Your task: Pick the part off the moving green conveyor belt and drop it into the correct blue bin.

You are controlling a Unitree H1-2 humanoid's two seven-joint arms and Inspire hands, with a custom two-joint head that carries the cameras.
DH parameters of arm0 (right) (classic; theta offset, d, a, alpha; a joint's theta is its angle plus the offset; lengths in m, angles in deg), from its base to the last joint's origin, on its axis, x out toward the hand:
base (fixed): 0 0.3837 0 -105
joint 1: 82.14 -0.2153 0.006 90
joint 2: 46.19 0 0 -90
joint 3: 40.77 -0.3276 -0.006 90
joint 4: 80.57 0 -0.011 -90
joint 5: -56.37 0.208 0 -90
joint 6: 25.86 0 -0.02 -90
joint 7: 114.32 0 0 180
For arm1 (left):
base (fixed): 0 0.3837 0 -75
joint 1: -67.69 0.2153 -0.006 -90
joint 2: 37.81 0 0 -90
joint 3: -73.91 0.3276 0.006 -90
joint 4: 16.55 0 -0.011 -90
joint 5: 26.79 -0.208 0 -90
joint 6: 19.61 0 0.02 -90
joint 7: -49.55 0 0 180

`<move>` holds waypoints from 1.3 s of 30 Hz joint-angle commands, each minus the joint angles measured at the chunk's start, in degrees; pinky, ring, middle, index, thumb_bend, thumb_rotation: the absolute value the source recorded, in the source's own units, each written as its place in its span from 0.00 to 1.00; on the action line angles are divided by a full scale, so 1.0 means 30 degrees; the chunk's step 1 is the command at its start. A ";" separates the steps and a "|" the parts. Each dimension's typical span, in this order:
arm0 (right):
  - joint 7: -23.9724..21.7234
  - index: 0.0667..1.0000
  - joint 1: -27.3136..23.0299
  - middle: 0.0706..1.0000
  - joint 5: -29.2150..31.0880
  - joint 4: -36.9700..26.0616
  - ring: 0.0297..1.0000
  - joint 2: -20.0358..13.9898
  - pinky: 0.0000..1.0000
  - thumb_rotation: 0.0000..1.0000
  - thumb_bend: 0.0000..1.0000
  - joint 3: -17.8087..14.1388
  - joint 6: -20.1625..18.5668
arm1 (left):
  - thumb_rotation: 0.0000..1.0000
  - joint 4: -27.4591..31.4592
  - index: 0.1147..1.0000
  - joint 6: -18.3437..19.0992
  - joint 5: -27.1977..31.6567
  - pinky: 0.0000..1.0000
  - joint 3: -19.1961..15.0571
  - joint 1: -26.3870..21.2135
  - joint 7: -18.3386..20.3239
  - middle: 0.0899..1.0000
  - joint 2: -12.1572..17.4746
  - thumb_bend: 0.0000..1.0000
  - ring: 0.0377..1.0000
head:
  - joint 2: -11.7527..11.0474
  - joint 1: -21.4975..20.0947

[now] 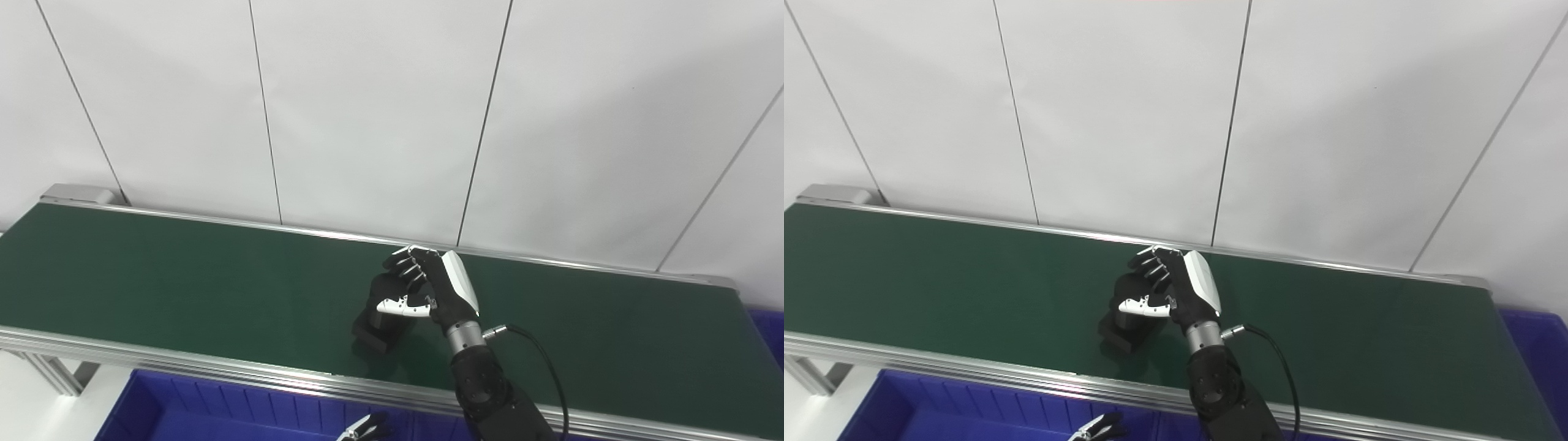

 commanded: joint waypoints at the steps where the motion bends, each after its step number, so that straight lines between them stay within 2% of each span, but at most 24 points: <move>1: 0.0576 0.49 -0.0494 0.48 0.0087 -0.1067 0.44 0.0350 0.35 0.00 0.50 -0.0200 0.1343 | 0.77 0.0529 0.83 -0.0465 -0.0161 0.65 0.0089 0.0082 -0.0026 0.79 -0.0034 0.63 0.73 | -0.0019 0.0020; 7: 0.0625 0.49 -0.0111 0.47 0.0057 -0.2766 0.43 0.0235 0.36 0.00 0.50 -0.0486 0.1083 | 0.78 0.0415 0.83 -0.0447 -0.0128 0.65 0.0066 0.0009 -0.0031 0.79 -0.0050 0.63 0.73 | -0.0049 -0.0134; 20: -0.1088 0.44 0.1410 0.48 0.0366 -0.8477 0.43 -0.0368 0.37 0.00 0.50 -0.1476 -0.1570 | 0.78 0.0032 0.84 -0.0588 0.0230 0.66 -0.0049 -0.0282 0.0063 0.80 0.0033 0.62 0.74 | -0.0287 -0.0773; 27: -0.2179 0.45 0.2429 0.48 0.0526 -1.2249 0.44 -0.1202 0.35 0.00 0.50 -0.1998 -0.3244 | 0.78 -0.0223 0.84 -0.0705 0.0354 0.66 -0.0083 -0.0497 0.0070 0.80 0.0162 0.60 0.74 | -0.0375 -0.1257; 34: -0.3277 0.46 0.3172 0.47 0.0733 -1.4597 0.43 -0.2230 0.36 0.00 0.50 -0.2326 -0.3528 | 0.79 -0.0340 0.85 -0.0643 0.0574 0.67 -0.0197 -0.0606 0.0090 0.80 0.0274 0.59 0.74 | -0.0390 -0.1736; 39: -0.4354 0.46 0.4253 0.47 0.1279 -1.6883 0.44 -0.2658 0.35 0.00 0.50 -0.2577 -0.4643 | 0.80 -0.0298 0.85 -0.0560 0.0828 0.67 -0.0248 -0.0659 0.0175 0.80 0.0464 0.59 0.75 | -0.0340 -0.2411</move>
